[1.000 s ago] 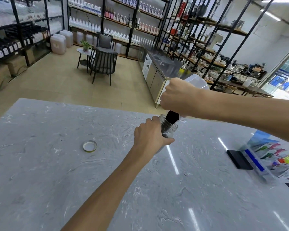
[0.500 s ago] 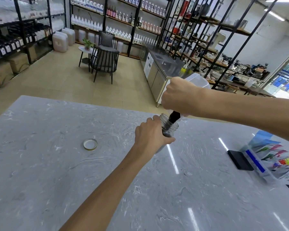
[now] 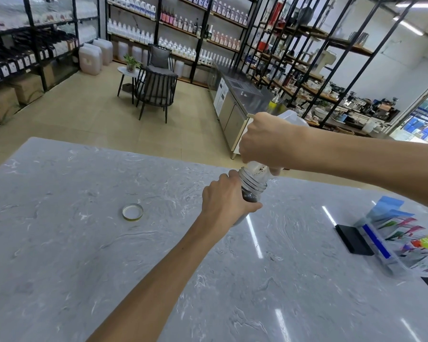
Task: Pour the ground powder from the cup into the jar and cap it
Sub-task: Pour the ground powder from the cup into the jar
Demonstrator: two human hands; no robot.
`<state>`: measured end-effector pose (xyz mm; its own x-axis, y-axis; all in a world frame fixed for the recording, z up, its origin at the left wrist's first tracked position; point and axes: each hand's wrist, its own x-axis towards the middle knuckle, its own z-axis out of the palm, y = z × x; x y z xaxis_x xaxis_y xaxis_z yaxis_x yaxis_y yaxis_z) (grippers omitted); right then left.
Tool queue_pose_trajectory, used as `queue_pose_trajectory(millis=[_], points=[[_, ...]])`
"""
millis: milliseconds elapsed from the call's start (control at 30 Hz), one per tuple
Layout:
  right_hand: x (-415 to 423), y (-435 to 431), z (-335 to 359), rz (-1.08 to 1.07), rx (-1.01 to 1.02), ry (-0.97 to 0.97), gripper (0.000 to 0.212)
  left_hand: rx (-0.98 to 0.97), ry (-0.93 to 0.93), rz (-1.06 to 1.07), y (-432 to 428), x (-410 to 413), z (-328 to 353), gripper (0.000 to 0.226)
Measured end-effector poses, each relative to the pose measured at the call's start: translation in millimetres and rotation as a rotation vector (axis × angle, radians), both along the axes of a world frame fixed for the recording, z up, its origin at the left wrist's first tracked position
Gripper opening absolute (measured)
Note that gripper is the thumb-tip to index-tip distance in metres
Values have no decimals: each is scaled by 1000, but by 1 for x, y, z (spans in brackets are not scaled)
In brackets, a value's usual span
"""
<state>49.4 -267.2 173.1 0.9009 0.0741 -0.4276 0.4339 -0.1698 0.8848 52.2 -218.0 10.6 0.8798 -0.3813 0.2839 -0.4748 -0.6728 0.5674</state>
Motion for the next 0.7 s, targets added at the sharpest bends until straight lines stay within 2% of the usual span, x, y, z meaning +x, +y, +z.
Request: queue_pose_trajectory(millis=[100, 333, 700], points=[[2, -2, -3, -17, 10, 15, 43, -9, 6, 1, 0, 0, 2, 81], [1, -1, -8, 15, 6, -38, 17, -13, 4, -1, 0, 1, 5, 78], [-2, 4, -5, -10, -29, -84, 17, -14, -32, 21, 4, 0, 5, 74]])
